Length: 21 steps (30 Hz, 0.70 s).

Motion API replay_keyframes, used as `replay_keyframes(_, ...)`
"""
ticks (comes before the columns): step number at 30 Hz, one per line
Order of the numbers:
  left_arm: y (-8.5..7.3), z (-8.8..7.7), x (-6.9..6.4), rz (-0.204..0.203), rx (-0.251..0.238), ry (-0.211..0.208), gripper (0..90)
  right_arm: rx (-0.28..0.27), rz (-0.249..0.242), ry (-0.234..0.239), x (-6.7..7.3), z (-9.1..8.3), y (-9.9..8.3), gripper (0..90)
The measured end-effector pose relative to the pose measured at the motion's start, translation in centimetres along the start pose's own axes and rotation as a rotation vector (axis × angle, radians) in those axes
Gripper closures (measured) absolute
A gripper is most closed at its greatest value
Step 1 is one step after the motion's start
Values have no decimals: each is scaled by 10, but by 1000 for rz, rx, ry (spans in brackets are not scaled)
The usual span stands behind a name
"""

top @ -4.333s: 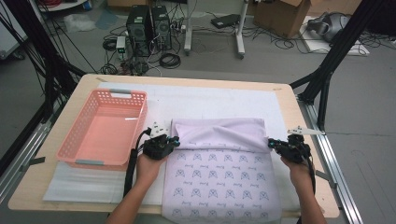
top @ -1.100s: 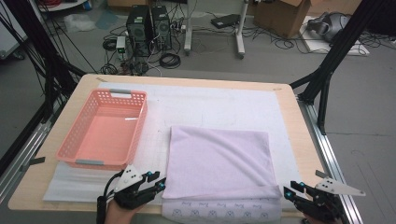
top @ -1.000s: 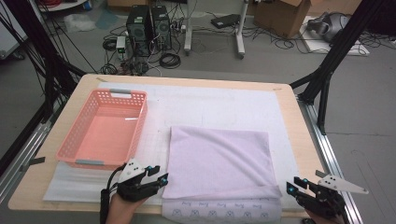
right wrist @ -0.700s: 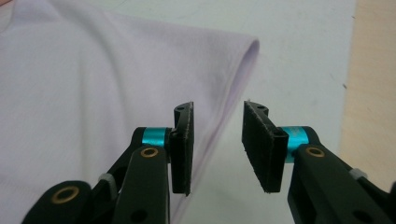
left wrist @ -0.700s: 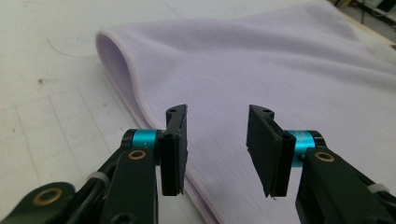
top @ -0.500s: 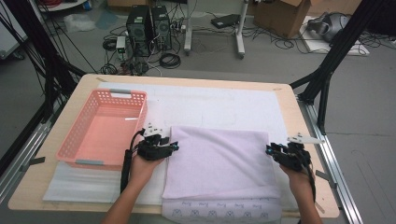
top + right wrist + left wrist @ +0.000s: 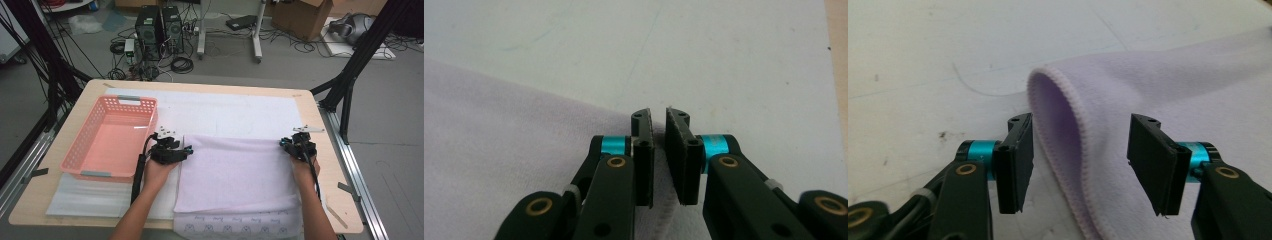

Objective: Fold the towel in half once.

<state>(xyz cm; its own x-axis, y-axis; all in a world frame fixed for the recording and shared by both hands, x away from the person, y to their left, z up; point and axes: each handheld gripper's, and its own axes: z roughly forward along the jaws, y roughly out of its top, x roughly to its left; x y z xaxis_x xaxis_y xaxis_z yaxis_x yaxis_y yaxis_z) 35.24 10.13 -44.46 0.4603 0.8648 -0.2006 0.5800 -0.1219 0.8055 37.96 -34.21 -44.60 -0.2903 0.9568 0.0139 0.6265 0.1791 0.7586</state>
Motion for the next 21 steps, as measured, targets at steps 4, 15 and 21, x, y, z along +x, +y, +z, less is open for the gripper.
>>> replay_keyframes(4, 6, 7, 2, -15, 25, 17, 403, -58, -6, 13, -3, -11, 1, 650)
replay_keyframes(15, 17, 31, -3, 69, 81, 63, 500, 50, -10, 95, -11, -7, -6, 372)
replay_keyframes(21, 17, 32, -8, 76, 81, 16, 827, 75, -53, 165, 1, -10, -4, 842)
